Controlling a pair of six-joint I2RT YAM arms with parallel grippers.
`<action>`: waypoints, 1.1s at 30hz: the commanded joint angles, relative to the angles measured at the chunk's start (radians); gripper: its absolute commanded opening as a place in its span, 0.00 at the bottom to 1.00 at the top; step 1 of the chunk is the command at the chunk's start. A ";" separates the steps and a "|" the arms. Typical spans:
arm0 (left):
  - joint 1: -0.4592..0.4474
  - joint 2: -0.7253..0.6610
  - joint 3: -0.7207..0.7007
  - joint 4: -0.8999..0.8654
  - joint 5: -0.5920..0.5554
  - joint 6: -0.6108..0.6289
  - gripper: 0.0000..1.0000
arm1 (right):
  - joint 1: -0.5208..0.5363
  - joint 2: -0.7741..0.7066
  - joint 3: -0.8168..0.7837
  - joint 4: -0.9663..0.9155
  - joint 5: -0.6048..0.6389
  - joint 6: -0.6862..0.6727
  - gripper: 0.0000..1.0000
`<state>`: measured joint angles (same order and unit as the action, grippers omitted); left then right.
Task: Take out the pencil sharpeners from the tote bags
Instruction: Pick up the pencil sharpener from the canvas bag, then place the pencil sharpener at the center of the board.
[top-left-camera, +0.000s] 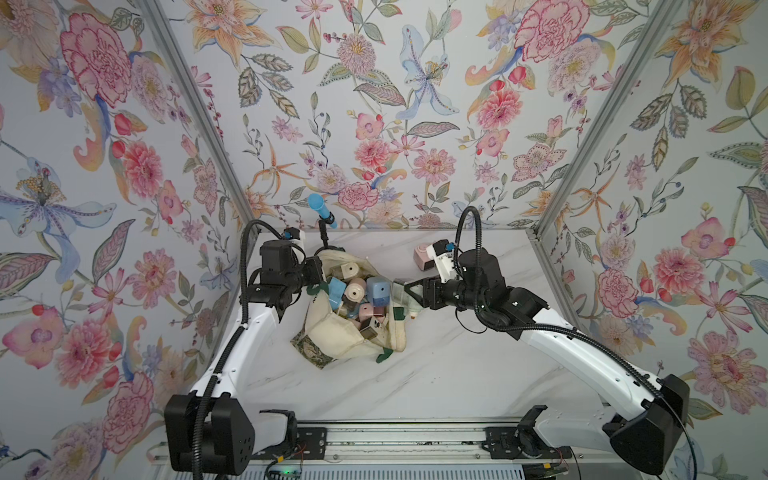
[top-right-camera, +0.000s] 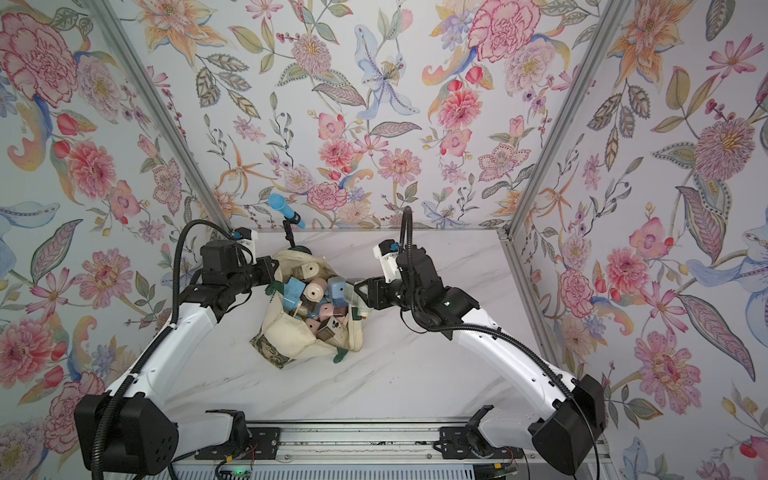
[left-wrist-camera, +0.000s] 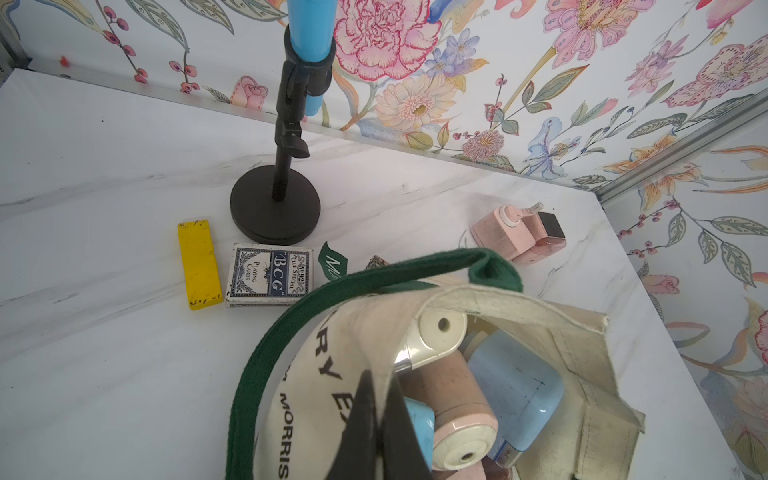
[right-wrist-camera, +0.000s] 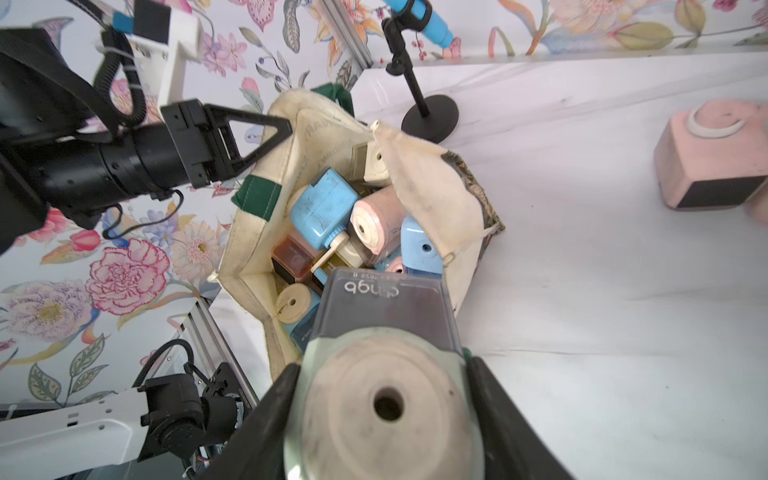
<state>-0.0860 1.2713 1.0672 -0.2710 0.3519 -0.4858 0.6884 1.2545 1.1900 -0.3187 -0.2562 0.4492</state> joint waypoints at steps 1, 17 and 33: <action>-0.002 -0.021 0.006 0.014 0.007 0.013 0.00 | -0.087 -0.067 -0.010 -0.018 -0.011 0.009 0.39; -0.002 -0.023 0.006 0.014 0.008 0.012 0.00 | -0.547 0.248 0.133 -0.124 0.115 0.014 0.36; -0.002 -0.024 0.010 0.008 0.002 0.017 0.00 | -0.519 0.866 0.737 -0.416 0.256 -0.081 0.36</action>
<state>-0.0860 1.2713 1.0672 -0.2714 0.3515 -0.4858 0.1459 2.0541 1.8286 -0.6228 -0.0631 0.4179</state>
